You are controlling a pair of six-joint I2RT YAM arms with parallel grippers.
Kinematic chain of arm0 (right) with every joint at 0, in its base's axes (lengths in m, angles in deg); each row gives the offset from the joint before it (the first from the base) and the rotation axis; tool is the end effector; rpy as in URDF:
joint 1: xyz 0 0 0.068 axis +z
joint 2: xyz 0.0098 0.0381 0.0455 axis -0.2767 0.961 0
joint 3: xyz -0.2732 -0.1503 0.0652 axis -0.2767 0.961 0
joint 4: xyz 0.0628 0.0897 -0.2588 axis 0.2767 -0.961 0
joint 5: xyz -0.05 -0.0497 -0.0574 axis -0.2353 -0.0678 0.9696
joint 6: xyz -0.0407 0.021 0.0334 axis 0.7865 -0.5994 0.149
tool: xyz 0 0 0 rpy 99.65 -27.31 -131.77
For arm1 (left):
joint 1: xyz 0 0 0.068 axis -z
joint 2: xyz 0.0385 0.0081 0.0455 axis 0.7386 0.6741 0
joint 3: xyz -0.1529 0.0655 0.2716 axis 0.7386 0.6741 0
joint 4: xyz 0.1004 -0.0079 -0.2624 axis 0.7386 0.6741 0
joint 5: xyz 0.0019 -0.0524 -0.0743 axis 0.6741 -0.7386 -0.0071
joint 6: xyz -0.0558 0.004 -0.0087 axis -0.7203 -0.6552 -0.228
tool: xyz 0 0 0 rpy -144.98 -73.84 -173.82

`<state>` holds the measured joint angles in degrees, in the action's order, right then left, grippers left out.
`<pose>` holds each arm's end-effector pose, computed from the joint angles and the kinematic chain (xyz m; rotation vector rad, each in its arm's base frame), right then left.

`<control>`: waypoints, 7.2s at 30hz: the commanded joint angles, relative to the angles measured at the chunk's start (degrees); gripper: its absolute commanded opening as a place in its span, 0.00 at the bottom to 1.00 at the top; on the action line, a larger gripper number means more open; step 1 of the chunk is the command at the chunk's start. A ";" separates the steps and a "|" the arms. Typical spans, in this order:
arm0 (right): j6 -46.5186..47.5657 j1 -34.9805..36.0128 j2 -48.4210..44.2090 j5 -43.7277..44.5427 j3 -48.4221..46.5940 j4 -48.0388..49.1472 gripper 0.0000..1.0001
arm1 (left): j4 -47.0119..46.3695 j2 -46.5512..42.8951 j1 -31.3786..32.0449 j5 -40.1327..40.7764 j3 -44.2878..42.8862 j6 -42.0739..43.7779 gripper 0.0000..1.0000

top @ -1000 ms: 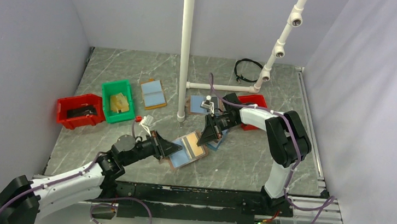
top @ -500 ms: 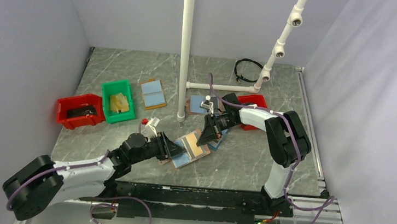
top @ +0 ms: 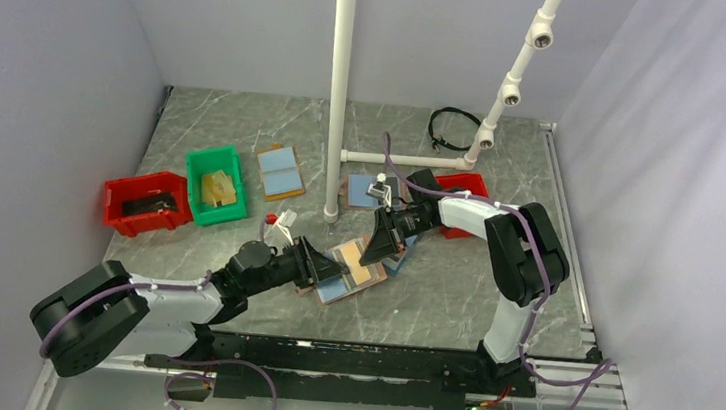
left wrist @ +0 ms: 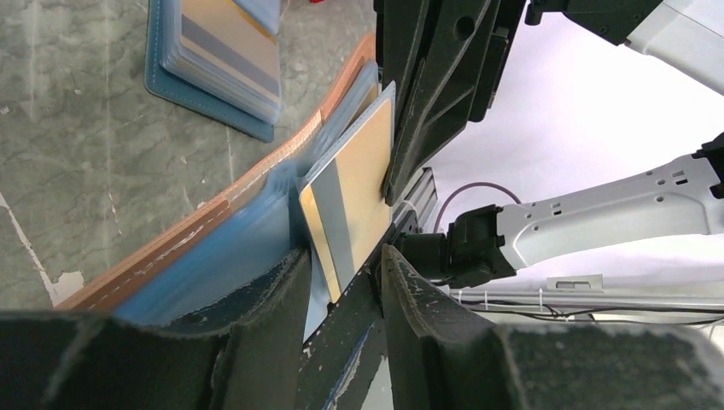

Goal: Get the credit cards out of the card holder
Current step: Remove the credit card from the card holder, then place the credit card in the storage box, then reset both arms

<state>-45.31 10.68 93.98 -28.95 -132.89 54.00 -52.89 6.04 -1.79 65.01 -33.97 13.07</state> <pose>0.3024 0.1962 0.1881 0.9460 -2.1653 -2.0486 0.1314 -0.1469 0.1834 -0.1995 2.0252 -1.5440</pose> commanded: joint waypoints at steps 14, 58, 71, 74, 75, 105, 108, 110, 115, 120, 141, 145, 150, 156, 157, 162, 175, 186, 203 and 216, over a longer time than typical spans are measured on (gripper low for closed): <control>1.06 2.24 0.79 -3.80 -1.40 -0.10 0.00 | -15.45 3.07 -0.28 -0.13 -0.92 -1.08 0.00; 26.60 2.74 -3.97 4.17 -6.27 -18.83 0.56 | 16.29 -20.18 -3.93 -14.73 -4.65 20.62 0.00; 40.52 3.05 0.01 0.50 -12.52 -35.32 0.00 | 18.76 -22.13 -4.14 -13.57 -4.12 20.65 0.00; 40.91 2.80 0.80 1.75 -13.25 -36.26 0.00 | 21.98 -23.79 -4.82 -13.47 -4.29 20.80 0.00; 40.87 2.67 0.98 1.93 -13.17 -36.27 0.00 | 23.18 -24.54 -5.21 -13.64 -4.24 20.79 0.00; 16.95 1.60 1.44 11.46 -5.76 -13.63 0.00 | 56.93 -38.90 -12.92 -9.95 -11.50 20.90 0.00; 16.26 2.03 2.30 12.62 -5.74 -13.18 0.00 | 59.68 -39.27 -13.25 -8.31 -13.10 22.20 0.00; 15.83 2.40 2.73 13.41 -5.77 -12.95 0.00 | 61.79 -39.38 -13.45 -6.96 -14.09 23.15 0.00; 14.94 3.09 3.48 14.60 -5.95 -12.62 0.00 | 72.43 -39.99 -13.74 7.13 -18.14 24.22 0.00; 14.37 3.20 3.95 15.27 -5.98 -12.34 0.00 | 78.56 -40.04 -14.20 22.71 -21.27 22.47 0.00; 14.40 3.93 4.35 16.52 -7.17 -13.71 0.00 | 82.43 7.03 -42.15 36.69 -53.93 41.90 0.00; 14.42 3.93 4.40 16.52 -7.27 -13.84 0.00 | 83.22 15.48 -43.92 36.36 -59.84 42.52 0.00; 14.58 3.93 4.22 16.52 -7.38 -13.99 0.00 | 84.88 21.94 -44.73 37.87 -64.30 42.37 0.00; 14.66 3.93 4.48 16.52 -7.45 -14.06 0.00 | 86.54 25.74 -44.99 37.09 -66.56 41.07 0.00; 14.71 3.93 4.48 16.52 -7.53 -14.14 0.00 | 86.67 26.18 -45.03 37.15 -66.72 40.91 0.00; 14.67 3.93 4.65 16.66 -7.45 -14.06 0.00 | 89.81 29.12 -45.03 39.49 -68.55 39.20 0.20; 14.92 3.93 4.66 16.81 -7.78 -14.41 0.00 | 91.03 13.68 -44.94 20.67 -65.94 40.15 0.67; 15.19 3.89 4.47 16.91 -8.15 -14.94 0.00 | 69.31 -15.77 -44.43 -24.12 -33.55 27.97 0.67; 12.28 4.02 5.86 21.85 -7.65 -12.94 0.23 | 44.30 -12.37 -2.21 2.93 -15.19 7.45 0.70; 12.52 1.05 -4.26 35.86 -7.59 -12.68 0.43 | 39.12 1.86 1.55 5.94 -18.07 9.15 0.69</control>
<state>-32.81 13.96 95.91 2.02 -139.25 39.88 -9.42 7.31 -0.61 69.18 -49.86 21.95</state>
